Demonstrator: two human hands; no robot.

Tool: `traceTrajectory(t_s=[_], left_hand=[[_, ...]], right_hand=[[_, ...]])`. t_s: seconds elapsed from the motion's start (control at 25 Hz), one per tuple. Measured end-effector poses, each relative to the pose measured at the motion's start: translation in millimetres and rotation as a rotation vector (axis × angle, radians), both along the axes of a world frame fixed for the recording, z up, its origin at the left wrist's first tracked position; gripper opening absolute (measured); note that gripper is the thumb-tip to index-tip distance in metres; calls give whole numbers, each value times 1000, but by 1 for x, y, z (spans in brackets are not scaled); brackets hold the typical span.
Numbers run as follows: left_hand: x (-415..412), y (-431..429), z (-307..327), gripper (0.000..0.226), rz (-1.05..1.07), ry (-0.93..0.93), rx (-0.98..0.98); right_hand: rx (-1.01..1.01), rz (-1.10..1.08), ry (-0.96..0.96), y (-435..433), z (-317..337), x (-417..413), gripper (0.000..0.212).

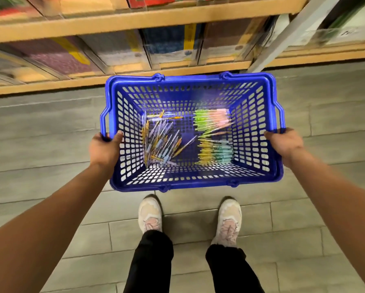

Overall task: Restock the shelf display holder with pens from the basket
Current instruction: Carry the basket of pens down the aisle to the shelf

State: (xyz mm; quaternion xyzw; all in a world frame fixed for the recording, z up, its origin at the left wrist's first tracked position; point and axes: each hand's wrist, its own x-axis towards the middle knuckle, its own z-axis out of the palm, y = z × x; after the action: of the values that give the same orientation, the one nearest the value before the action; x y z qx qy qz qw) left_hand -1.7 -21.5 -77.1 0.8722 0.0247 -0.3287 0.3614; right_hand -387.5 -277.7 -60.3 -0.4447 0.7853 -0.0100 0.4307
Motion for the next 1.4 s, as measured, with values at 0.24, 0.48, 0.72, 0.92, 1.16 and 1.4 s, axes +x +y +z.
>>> traceTrajectory(t_s=[0.24, 0.48, 0.72, 0.92, 1.16, 1.4], left_hand=[[6, -6, 169, 26, -175, -77, -40], [-2, -2, 358, 31, -267, -160, -125], [-5, 14, 513, 29, -330, -186, -224], [-8, -6, 603, 43, -466, -294, -275], [-58, -70, 664, 37, -683, -264, -457], [-138, -132, 685, 36, -873, -220, -530]], right_hand=[[-119, -31, -76, 25, 174, -21, 32], [-259, -114, -101, 57, 364, -41, 35], [-343, -205, -192, 96, 524, -60, 42], [-493, -319, -256, 123, 619, -82, 33], [-602, -520, -227, 164, 680, -136, 27], [-657, -754, -131, 216, 703, -205, 33]])
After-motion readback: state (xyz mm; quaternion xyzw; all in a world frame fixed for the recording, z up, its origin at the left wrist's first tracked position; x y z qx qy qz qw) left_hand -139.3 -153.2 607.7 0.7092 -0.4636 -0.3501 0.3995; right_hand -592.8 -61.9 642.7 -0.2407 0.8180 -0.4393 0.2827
